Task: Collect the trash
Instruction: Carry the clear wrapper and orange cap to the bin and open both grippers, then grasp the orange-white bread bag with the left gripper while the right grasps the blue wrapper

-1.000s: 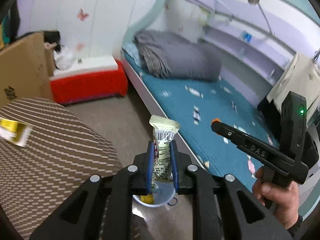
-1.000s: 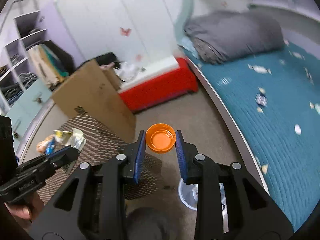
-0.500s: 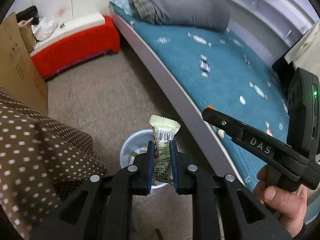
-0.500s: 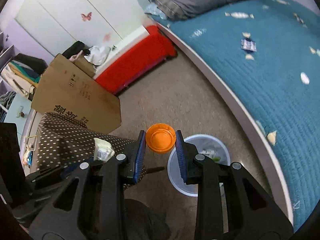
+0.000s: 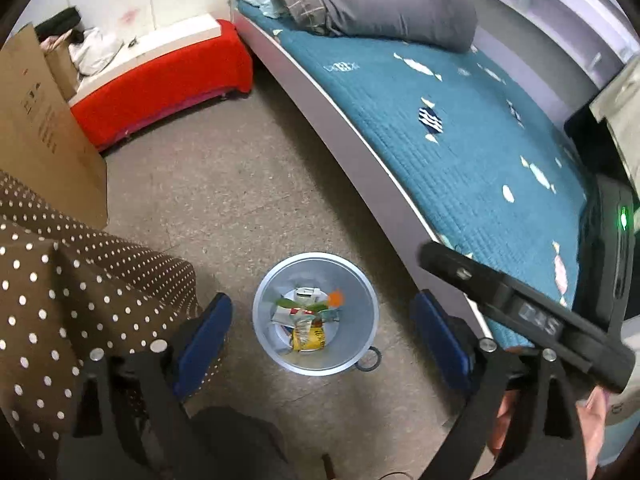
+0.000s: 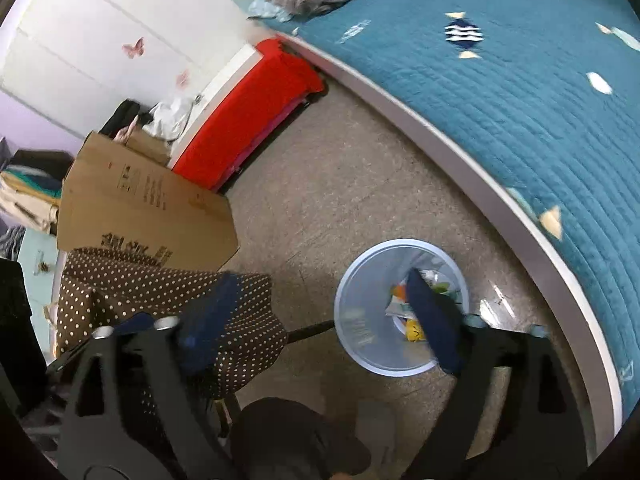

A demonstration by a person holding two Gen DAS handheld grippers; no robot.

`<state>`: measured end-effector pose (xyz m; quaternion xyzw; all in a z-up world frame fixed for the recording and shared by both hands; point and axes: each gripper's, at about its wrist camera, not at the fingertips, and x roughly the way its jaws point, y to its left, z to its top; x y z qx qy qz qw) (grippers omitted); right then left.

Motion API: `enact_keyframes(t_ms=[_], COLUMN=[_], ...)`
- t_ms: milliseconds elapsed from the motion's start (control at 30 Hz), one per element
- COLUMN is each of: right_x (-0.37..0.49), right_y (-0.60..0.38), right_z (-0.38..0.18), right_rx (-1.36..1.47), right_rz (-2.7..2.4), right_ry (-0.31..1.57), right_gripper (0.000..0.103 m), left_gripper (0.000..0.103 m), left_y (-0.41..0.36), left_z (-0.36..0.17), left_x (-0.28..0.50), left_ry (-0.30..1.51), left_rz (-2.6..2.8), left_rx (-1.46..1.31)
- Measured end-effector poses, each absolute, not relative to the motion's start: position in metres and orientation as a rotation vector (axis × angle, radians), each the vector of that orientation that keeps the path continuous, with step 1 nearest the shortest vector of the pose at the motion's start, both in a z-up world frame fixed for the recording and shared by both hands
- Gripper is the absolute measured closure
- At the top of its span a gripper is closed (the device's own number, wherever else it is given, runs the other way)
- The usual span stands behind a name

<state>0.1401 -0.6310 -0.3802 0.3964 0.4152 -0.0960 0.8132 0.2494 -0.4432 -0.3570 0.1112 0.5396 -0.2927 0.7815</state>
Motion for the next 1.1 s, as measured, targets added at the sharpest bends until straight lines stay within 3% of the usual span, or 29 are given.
enact_keyframes(t_ms=[200,467,700,1100], right_x=[0.11,0.073,0.076,0.116], right_y=[-0.63,-0.605,-0.54,-0.422], right_z=[-0.36,-0.279,-0.214,-0.174], right_rx=[0.866,0.804,0.714,0.586], right_rz=[-0.27,-0.292,-0.22,-0.039], right_ry=[0.836,0.686,0.584,0.596], right_gripper=[0.006,0.006,0.006,0.006], left_gripper=[0.013,0.01,0.009,0.007], left_y=[-0.434,-0.412,-0.347,-0.223], left_z=[-0.333,-0.263,-0.215,-0.174], left_x=[0.242,0.199,0.169,0.168], left_ry=[1.091,0.911,0.775,0.647], left_rz=[-0.666,-0.752,-0.73,-0.554], left_rx=[0.138,0.092,0.091,0.075])
